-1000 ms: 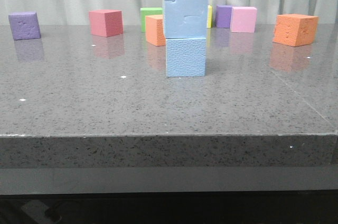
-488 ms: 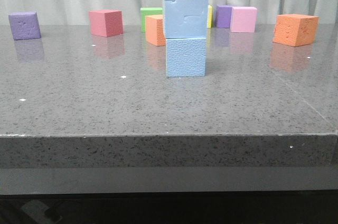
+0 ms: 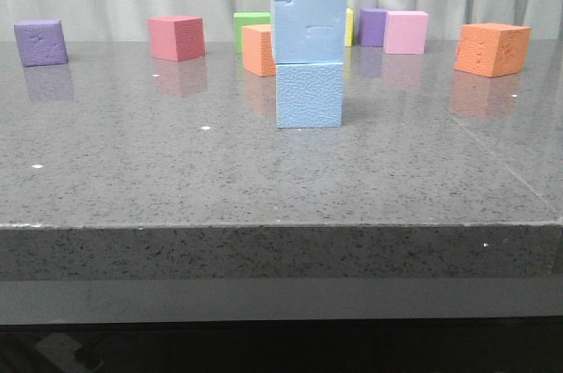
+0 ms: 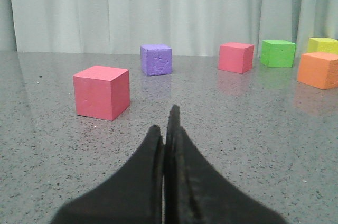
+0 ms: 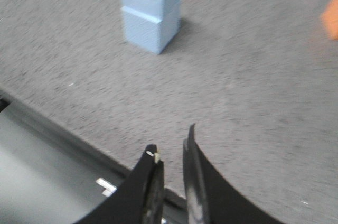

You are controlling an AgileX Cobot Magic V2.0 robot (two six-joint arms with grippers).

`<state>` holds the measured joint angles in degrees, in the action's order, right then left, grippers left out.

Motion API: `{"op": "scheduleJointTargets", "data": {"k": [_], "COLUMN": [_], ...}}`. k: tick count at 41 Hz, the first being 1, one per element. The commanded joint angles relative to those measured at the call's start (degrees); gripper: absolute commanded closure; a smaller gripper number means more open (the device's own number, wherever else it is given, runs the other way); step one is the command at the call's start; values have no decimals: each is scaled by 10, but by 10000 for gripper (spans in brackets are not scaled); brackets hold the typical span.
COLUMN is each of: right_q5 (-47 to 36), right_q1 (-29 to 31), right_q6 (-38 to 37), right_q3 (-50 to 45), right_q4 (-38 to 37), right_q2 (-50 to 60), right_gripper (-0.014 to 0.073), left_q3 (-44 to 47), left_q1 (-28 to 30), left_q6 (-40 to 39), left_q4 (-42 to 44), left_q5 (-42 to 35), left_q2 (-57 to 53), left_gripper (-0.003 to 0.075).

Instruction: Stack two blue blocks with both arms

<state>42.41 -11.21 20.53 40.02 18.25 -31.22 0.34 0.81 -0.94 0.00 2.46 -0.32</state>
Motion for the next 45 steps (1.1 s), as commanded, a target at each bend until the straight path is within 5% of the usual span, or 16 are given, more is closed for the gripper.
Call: {"op": "scheduleJointTargets", "data": {"k": [1,13,22,38,45], "right_q5": [-68,-173,-223,-287,-367], "right_q1": [47,122,122,122,122], "right_q6": [5,5,5,4,-84], "right_q3": [-20,-185,-275,-302,-354], "right_q4": [-7,-6,8,25,-69], "right_q2": [51,203,283,304,330], "right_gripper": [466,477,723,718,718], "left_q3": [1,1,1,1,1], "left_q1": [1,1,1,1,1], "left_q6": [1,1,1,1,1], "left_q4": [-5,-5,-5,-5,-5], "left_q5": [-48,-48,-48,-48,-48], "left_q2": [-10,-10,-10,-10,-10], "left_gripper": [741,741,741,741,741]}}
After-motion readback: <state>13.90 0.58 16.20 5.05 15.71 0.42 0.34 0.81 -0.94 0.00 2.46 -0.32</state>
